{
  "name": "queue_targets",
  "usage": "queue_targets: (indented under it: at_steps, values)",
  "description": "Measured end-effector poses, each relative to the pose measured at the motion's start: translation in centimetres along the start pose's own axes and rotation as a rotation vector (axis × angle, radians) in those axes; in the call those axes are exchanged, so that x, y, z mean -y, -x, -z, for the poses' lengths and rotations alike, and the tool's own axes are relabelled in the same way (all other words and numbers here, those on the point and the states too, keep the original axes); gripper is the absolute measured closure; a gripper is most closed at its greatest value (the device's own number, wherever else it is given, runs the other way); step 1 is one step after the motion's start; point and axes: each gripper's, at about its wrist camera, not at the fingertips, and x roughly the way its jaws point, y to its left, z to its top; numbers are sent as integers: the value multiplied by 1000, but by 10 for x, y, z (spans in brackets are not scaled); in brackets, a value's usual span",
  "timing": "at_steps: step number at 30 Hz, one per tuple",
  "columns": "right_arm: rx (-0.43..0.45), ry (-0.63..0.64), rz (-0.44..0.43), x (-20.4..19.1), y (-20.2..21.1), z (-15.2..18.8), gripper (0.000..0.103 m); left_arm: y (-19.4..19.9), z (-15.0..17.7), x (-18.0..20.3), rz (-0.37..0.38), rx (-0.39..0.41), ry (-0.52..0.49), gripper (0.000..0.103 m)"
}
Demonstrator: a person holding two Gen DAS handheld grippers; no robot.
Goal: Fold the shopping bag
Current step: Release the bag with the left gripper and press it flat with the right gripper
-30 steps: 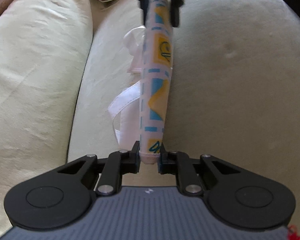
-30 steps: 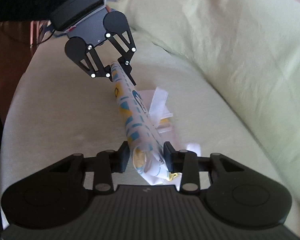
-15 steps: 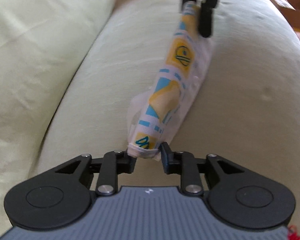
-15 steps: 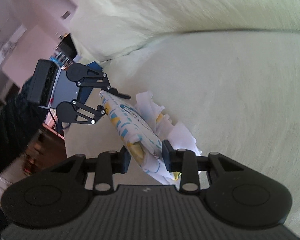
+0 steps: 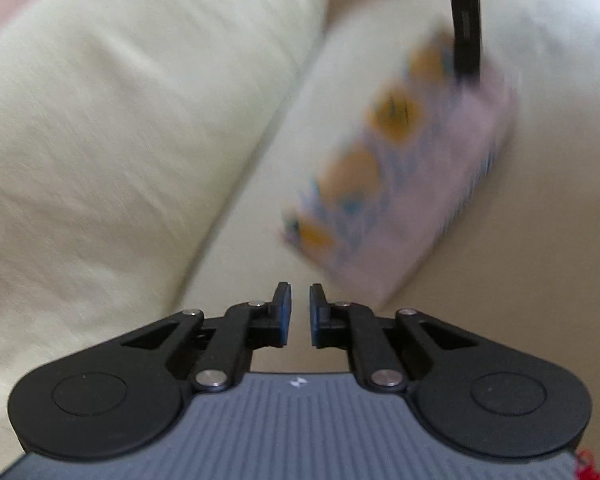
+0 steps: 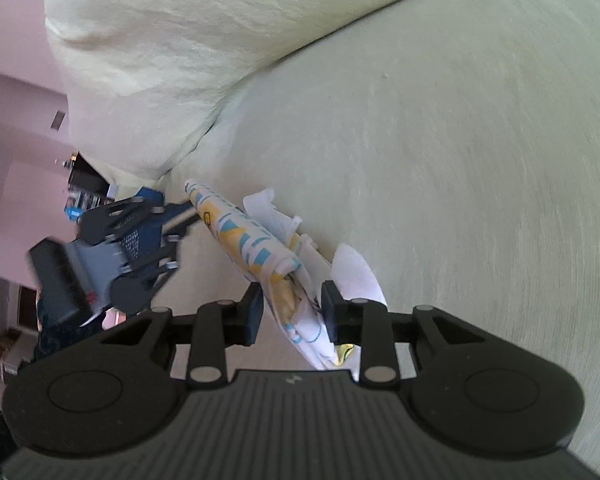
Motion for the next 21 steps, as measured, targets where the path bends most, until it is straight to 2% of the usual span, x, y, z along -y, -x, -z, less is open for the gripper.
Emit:
queue_targets:
  at_steps: [1, 2, 5, 7, 9, 13, 16, 20, 21]
  values:
    - [6, -9, -3, 1, -1, 2, 76, 6, -10, 2, 8, 46, 10, 91]
    - [20, -29, -12, 4, -1, 5, 76, 8, -19, 5, 21, 79, 10, 85]
    - [54, -84, -35, 12, -2, 12, 76, -11, -38, 20, 53, 81, -43, 81]
    - [63, -100, -24, 16, -4, 12, 78, -30, -47, 29, 57, 59, -70, 85]
    - [71, -104, -13, 18, -6, 9, 78, -44, -52, 31, 74, 40, -63, 102]
    - [88, -110, 7, 21, -9, 3, 79, -62, -58, 32, 101, -9, -85, 103]
    - [100, -113, 22, 23, -12, -1, 78, -72, -57, 34, 90, -30, -108, 103]
    - [145, -90, 96, 8, -5, 0, 74, -75, -53, 43, 62, -45, -125, 103]
    - [180, -47, 177, -7, 0, 4, 70, -78, -53, 43, 54, -46, -122, 103]
